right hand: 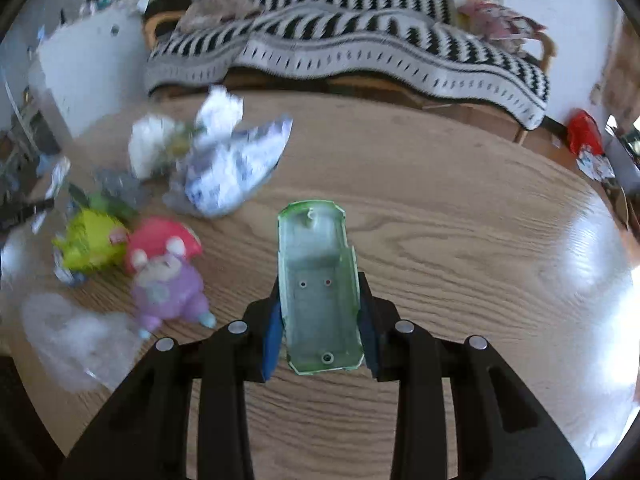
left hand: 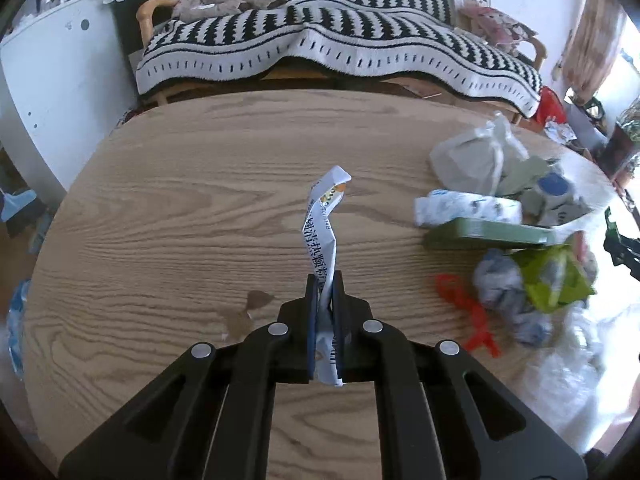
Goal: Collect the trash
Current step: 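Carry both items to the black bin and open both grippers over it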
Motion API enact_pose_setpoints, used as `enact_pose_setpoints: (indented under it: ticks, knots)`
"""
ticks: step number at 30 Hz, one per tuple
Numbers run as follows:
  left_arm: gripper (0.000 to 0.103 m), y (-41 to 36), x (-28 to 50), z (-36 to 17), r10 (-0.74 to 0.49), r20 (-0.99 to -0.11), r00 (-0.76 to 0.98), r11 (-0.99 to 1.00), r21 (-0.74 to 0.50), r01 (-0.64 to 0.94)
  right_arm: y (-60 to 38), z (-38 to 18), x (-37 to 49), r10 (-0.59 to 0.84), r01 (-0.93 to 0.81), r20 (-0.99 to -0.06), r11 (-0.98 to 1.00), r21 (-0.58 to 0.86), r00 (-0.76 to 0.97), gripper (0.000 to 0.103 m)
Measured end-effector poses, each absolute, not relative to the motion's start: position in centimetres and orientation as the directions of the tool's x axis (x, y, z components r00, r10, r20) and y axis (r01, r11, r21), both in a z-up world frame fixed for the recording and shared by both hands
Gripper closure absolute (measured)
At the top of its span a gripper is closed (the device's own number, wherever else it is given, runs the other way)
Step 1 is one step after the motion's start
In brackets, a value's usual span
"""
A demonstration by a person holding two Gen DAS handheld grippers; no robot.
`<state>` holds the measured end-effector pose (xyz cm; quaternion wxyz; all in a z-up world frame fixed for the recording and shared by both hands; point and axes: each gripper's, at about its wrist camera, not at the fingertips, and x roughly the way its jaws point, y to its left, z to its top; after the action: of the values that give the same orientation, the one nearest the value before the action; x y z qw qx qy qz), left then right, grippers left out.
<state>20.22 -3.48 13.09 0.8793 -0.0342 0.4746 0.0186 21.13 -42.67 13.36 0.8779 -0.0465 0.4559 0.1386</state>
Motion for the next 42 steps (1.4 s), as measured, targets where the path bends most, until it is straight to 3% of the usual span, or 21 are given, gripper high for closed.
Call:
enact_pose_setpoints:
  ticks: [11, 29, 35, 42]
  knots:
    - [0.097, -7.6, 14.9, 18.9, -0.106, -0.778, 0.619, 0.993, -0.116, 0.025, -43.6, 16.0, 15.8, 0.200, -0.239, -0.797, 0.968, 0.072, 0.570, 0.070]
    - [0.097, -22.7, 5.5, 25.4, -0.358, -0.699, 0.619, 0.918, -0.141, 0.371, -53.0, 26.2, -0.3, 0.072, -0.065, -0.687, 0.997, 0.036, 0.723, 0.070]
    - [0.097, -31.1, -0.8, 22.8, -0.477, -0.732, 0.486, 0.820, -0.172, 0.546, -55.7, 26.6, -7.0, 0.028, 0.001, -0.678, 0.999, 0.042, 0.735, 0.070]
    - [0.097, -38.0, -6.6, 16.5, -0.494, -0.822, 0.283, 0.705, -0.188, 0.684, -58.1, 21.0, -13.5, 0.016, 0.088, -0.760, 0.991, 0.097, 0.650, 0.070]
